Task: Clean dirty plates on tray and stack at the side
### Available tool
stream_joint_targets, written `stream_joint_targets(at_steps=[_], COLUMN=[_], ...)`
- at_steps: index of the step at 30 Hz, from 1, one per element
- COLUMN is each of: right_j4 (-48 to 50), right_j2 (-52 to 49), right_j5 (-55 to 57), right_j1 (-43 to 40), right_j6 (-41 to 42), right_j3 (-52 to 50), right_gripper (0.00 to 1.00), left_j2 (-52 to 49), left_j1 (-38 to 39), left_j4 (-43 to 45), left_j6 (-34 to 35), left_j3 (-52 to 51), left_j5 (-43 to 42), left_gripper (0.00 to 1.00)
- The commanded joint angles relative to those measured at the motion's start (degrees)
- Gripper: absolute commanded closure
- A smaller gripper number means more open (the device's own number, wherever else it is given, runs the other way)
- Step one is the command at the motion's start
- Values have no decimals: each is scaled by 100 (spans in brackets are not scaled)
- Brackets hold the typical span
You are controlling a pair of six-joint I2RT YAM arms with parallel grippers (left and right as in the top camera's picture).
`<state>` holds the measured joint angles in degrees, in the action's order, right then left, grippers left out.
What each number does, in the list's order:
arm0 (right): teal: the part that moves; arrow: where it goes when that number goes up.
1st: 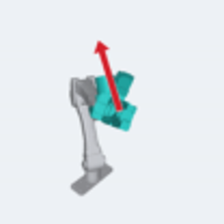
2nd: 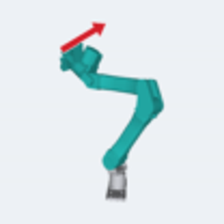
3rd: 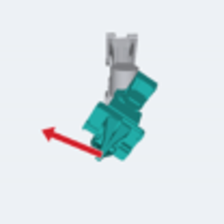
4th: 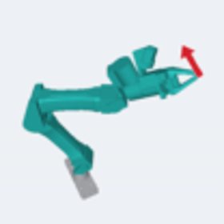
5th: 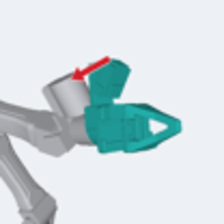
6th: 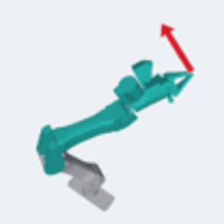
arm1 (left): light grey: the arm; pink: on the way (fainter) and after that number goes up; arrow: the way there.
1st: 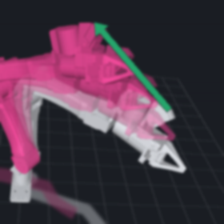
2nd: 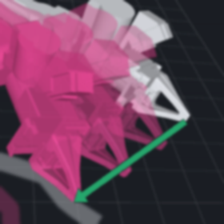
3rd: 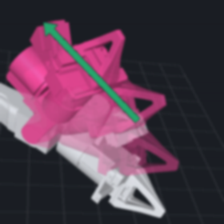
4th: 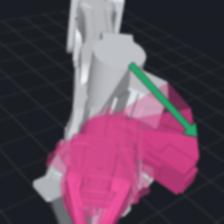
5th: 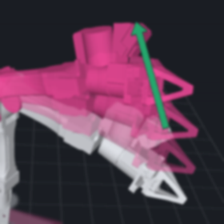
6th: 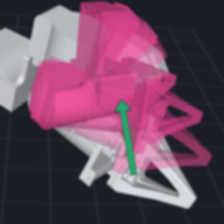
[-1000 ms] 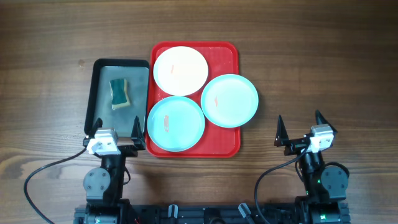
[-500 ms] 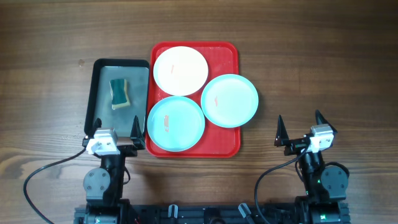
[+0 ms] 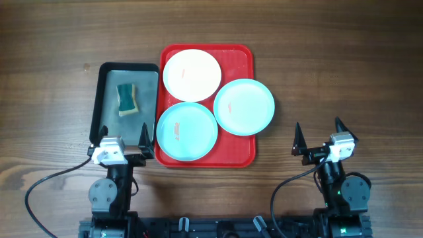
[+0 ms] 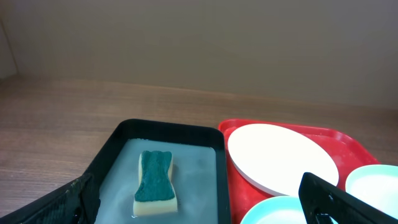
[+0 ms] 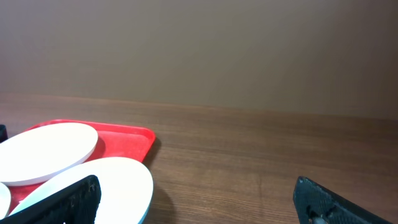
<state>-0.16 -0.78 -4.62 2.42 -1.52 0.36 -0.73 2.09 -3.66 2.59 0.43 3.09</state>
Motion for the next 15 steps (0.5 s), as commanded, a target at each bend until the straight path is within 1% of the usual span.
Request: stream_joint_targets(at_steps=[1,4,7,9,11,13,15], right_j4=[31,70,48,63,101,227,374], right_j2=[-2,-2,-17,-35,-35,-35,-35], right_j5=[42,-28,-111,-111,-120,-282,-490], right_j1=[-37,-35,-35,-35,-37,-35,-37], right_j6=[63,129,660,953,977,1458,1670], right_j3=[-7,-7,-7,-7,-7,-7,-4], right_gripper=[0,0,0,0,0,0,0], left_j2=[35,35,35,35,35,35,35], left_j1=[-48,-48,-48,-48,-48,-48,-48], left_j4=[-26,-33,-28,-20,0,46,162], left_j6=[-61,-63,-61,-63,-68,-63,-35], left_j3=[-9,-9,-9,-9,-9,-9,-9], left_j5=[-46,-501,-892,-949,-949,-1029,-1180], left_gripper=[0,0,0,0,0,0,0])
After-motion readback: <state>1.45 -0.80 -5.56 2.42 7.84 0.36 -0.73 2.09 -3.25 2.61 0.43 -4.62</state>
